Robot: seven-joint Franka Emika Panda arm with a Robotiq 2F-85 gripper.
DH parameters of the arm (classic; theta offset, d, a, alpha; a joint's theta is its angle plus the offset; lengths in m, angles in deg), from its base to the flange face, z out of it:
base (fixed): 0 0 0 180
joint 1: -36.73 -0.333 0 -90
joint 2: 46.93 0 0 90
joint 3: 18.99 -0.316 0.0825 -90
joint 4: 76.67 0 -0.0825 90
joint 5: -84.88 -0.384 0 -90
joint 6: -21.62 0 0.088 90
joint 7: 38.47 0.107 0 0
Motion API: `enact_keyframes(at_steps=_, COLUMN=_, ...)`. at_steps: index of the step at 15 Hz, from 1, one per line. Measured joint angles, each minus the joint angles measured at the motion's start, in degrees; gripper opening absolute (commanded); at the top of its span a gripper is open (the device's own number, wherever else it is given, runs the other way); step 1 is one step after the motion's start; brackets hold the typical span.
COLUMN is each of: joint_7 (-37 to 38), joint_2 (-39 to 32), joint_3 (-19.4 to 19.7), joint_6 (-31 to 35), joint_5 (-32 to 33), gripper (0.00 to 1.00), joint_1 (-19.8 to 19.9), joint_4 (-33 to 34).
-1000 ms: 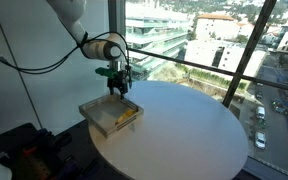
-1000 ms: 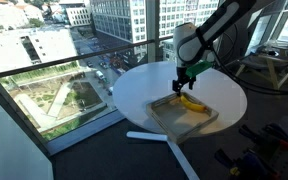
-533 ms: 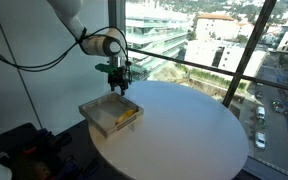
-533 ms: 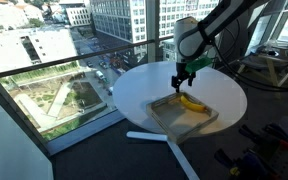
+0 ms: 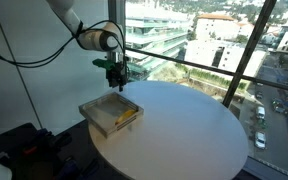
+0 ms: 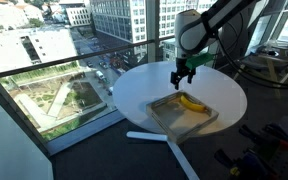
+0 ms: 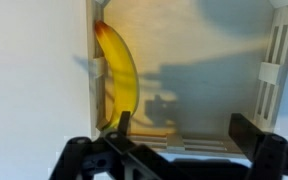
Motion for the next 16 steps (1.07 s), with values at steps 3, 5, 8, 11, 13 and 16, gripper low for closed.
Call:
enact_keyframes(at_steps=3, joint_7=0.0, joint_2=1.57, joint_3=-0.41, joint_6=-0.35, joint_5=-0.96, gripper=1.0, joint_1=0.0, joint_4=-1.3)
enact_keyframes(at_steps=5, joint_7=0.0, joint_2=2.71, joint_3=-0.54, joint_6=-0.66, joint_5=-1.16, gripper=1.0, joint_1=0.0, joint_4=-2.27)
enact_keyframes(at_steps=8, joint_7=0.0, joint_2=4.58, joint_3=-0.6, joint_6=-1.14, joint_5=-1.18, gripper=1.0, joint_1=0.0, joint_4=-3.77)
enact_keyframes(at_steps=11, joint_7=0.0, joint_2=6.63, joint_3=-0.63, joint_6=-1.71, joint_5=-1.18, gripper=1.0, joint_1=0.0, joint_4=-5.23)
enact_keyframes(at_steps=13, joint_7=0.0, joint_2=8.1, joint_3=-0.69, joint_6=-2.03, joint_5=-1.18, gripper=1.0, joint_1=0.0, joint_4=-6.19)
enact_keyframes(at_steps=16, joint_7=0.0, joint_2=10.2, joint_3=-0.87, joint_6=-2.15, joint_5=-1.18, gripper=1.0, joint_1=0.0, joint_4=-7.58)
